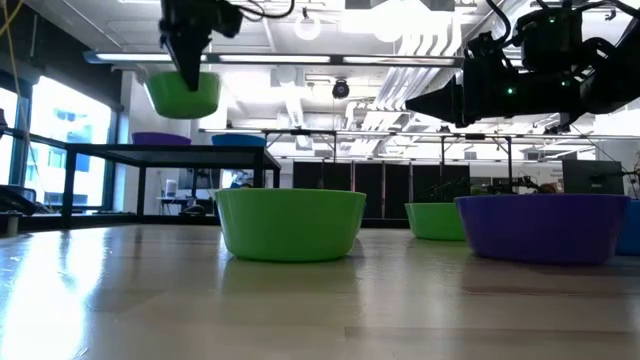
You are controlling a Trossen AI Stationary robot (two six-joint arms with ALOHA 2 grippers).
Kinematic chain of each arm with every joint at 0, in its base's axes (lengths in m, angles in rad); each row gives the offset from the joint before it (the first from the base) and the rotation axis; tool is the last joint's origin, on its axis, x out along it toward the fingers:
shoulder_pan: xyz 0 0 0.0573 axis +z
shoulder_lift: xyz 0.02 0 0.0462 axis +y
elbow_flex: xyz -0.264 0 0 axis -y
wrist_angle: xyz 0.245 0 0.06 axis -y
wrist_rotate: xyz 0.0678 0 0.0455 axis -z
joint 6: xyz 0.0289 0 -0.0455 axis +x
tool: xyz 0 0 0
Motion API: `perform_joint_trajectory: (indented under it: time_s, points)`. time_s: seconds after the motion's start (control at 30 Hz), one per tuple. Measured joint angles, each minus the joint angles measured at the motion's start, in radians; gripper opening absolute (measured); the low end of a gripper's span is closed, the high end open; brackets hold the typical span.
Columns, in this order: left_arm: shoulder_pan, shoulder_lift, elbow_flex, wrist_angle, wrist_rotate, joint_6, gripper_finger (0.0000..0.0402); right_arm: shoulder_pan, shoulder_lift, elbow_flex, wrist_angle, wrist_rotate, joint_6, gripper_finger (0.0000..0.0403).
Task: Pick & Place Mini bowls
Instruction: Put the green bowl on the shelf
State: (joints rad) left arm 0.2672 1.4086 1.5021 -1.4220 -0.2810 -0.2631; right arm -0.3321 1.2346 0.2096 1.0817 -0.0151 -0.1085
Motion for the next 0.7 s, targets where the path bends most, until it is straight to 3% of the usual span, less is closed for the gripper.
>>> perform_joint_trajectory:
  time_s: [0.37,0.7]
  points:
    - [0.234,0.022,-0.026,0.047,0.062,0.214,0.0,0.0,0.0,0.0,0.0,0.0,0.0,0.0]
    - [0.25,0.022,-0.177,0.111,0.085,0.234,0.0,0.0,0.0,0.0,0.0,0.0,0.0,0.0]
